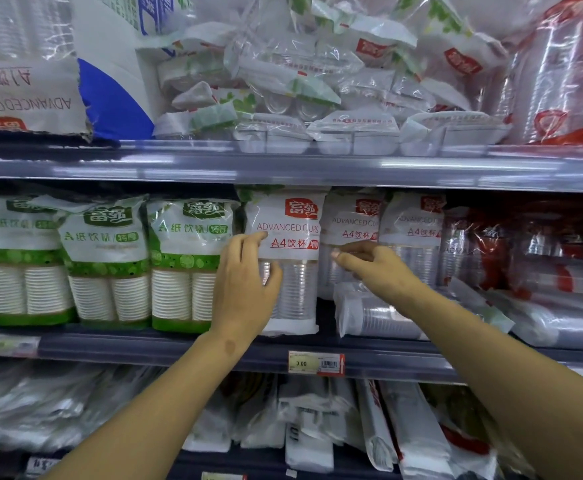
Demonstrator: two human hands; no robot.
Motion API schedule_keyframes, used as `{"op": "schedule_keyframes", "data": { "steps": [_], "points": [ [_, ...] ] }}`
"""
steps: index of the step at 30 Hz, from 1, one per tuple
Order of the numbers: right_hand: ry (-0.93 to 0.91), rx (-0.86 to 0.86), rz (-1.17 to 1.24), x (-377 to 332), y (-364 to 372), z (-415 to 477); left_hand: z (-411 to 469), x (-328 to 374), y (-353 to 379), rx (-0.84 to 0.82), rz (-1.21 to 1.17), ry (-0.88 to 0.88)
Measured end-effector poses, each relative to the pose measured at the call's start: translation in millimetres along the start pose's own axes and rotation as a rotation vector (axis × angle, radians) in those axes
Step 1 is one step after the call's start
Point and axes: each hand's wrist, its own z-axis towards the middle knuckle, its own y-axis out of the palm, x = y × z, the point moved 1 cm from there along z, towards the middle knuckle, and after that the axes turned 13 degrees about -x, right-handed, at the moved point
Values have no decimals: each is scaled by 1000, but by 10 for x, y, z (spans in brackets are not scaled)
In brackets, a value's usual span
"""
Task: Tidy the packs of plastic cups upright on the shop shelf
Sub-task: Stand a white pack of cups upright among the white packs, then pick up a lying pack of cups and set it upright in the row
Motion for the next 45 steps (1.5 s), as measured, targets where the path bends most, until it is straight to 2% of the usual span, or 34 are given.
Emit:
{"op": "schedule_keyframes", "data": {
  "steps": [6,10,17,21,27,30,37,45],
  "points": [
    [6,114,104,123,-404,-269,55,367,108,-62,-30,97],
    [46,176,132,273,-649,-540,84,649,298,-212,-40,179],
    [98,230,-80,480,-1047,-1038,112,971,708,-583,115,282],
    [159,220,-294,615,-1184,-1294,68,1070,930,-671,183,309],
    [179,195,-579,752,-1273,-1525,13,1174,1177,-711,237,350],
    [176,196,-647,818,-1303,-1580,-12,1199,1278,-741,276,365],
    [199,224,-594,990,-1315,-1604,12,1121,1445,-715,348,341],
    [173,327,-472,1125,-1337,-1489,33,1024,1494,-662,295,365]
  ]
}}
